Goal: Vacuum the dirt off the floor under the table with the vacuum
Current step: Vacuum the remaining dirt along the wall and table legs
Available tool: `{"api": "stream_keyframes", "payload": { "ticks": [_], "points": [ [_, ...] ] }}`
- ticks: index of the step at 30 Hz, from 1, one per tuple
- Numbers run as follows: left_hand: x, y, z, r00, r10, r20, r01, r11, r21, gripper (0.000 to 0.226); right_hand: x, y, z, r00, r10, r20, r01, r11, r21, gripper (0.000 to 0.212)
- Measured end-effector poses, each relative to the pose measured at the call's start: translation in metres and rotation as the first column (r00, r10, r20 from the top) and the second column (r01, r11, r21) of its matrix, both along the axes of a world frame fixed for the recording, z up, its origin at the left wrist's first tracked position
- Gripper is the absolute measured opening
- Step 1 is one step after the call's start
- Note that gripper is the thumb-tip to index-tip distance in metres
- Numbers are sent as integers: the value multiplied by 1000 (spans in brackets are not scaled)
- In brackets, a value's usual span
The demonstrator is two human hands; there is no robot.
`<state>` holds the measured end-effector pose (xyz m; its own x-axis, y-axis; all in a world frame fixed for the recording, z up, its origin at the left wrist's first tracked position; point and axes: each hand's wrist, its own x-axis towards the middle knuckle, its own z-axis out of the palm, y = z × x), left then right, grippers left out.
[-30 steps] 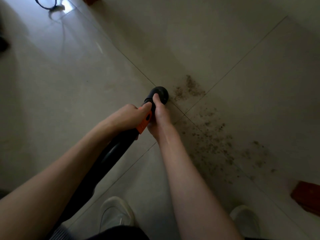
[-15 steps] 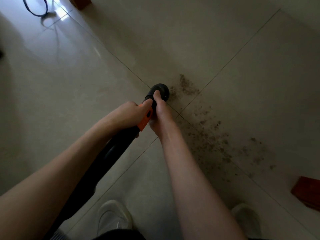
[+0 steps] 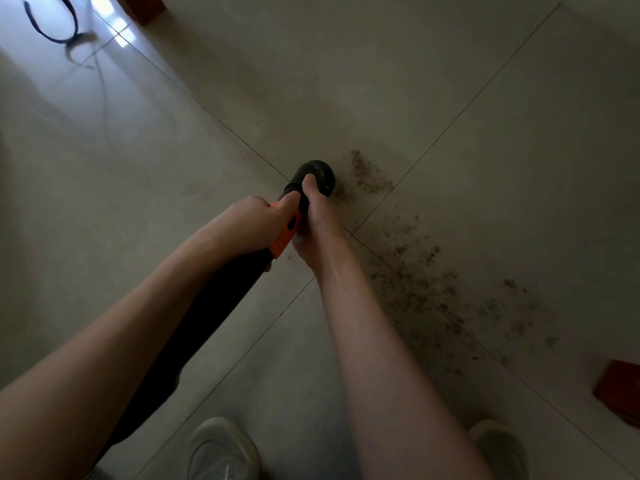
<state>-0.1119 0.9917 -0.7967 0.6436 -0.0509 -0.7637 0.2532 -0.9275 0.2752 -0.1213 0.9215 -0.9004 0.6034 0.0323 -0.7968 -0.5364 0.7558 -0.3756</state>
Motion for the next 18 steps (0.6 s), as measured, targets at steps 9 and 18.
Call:
{"api": "stream_keyframes", "payload": {
  "ticks": [9,18],
  "points": [
    [13,-8,-7,1000,5,-29,-5,1000,-27,59,11,-9,0,998,-60,-12,60,998,-5,60],
    [30,-32,-11,1000,-19,-16,18,998,-61,62,29,-34,3,992,-122,-31,121,992,-29,59]
  ]
}}
